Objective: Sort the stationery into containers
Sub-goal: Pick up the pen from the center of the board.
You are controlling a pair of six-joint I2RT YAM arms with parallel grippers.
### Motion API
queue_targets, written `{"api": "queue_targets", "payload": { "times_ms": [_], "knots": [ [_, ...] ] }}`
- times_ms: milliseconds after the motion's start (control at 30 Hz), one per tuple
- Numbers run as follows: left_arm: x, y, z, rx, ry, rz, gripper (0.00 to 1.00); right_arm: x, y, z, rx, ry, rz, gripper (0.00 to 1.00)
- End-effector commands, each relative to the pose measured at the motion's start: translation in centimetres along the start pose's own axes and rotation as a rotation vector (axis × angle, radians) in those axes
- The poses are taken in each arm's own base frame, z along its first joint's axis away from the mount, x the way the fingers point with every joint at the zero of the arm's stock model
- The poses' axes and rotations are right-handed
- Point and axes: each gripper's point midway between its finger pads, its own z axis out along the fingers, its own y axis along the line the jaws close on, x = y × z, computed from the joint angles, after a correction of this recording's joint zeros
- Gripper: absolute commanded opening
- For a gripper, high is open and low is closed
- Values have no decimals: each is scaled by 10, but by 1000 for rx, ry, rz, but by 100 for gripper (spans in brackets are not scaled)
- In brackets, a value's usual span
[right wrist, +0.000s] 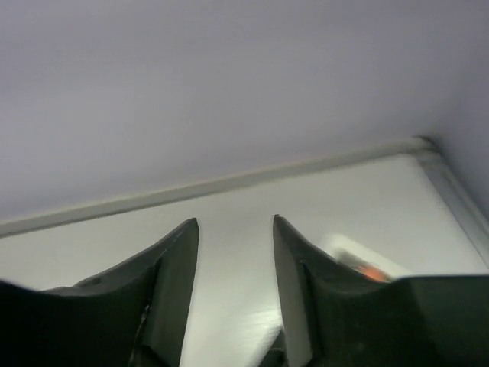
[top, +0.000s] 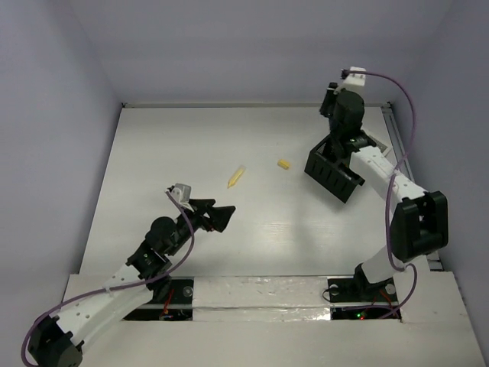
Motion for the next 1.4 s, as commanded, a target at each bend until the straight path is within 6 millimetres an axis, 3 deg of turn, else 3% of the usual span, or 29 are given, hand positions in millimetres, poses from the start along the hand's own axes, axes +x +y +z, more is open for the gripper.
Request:
{"api": "queue_targets", "payload": {
  "times_ms": [0, 33, 67, 100, 200, 233, 300, 333, 467, 567, 667, 800, 1033, 1233, 1333, 1367],
  "knots": [
    [-14, 9, -3, -58, -69, 3, 90, 9, 108, -37, -341, 103, -16, 29],
    [-17, 14, -5, -87, -89, 1, 90, 19, 122, -44, -363, 140, -7, 11],
    [-23, 14, -8, -88, -116, -3, 90, 35, 133, -52, -383, 196, -18, 5],
    [-24, 16, -10, -101, -121, -3, 90, 52, 156, -64, -439, 244, -17, 0],
    [-34, 22, -17, -134, -172, -11, 90, 99, 192, -91, -549, 389, 17, 0],
    [-36, 25, -19, -152, -189, -14, 90, 112, 209, -105, -585, 427, 28, 8],
    [-41, 26, -22, -156, -214, -21, 90, 140, 221, -120, -619, 519, 12, 25],
    [-41, 29, -23, -169, -217, -22, 90, 164, 231, -129, -629, 573, -3, 44],
    [-42, 28, -24, -169, -220, -24, 90, 211, 254, -143, -640, 674, -19, 78],
    [-40, 28, -22, -167, -212, -23, 90, 246, 267, -153, -653, 747, -40, 83],
    [-38, 28, -21, -163, -203, -22, 90, 258, 282, -156, -660, 769, -41, 84],
    [-38, 26, -21, -158, -201, -20, 89, 286, 286, -157, -645, 815, -70, 82],
    [-37, 25, -20, -149, -197, -18, 89, 309, 299, -147, -658, 797, -182, 81],
    [-39, 26, -21, -152, -206, -20, 88, 317, 321, -153, -799, 753, -297, 75],
    [-38, 26, -21, -154, -207, -20, 88, 311, 325, -157, -871, 705, -373, 73],
    [-38, 26, -21, -154, -206, -21, 88, 300, 331, -162, -940, 671, -388, 71]
  ]
}}
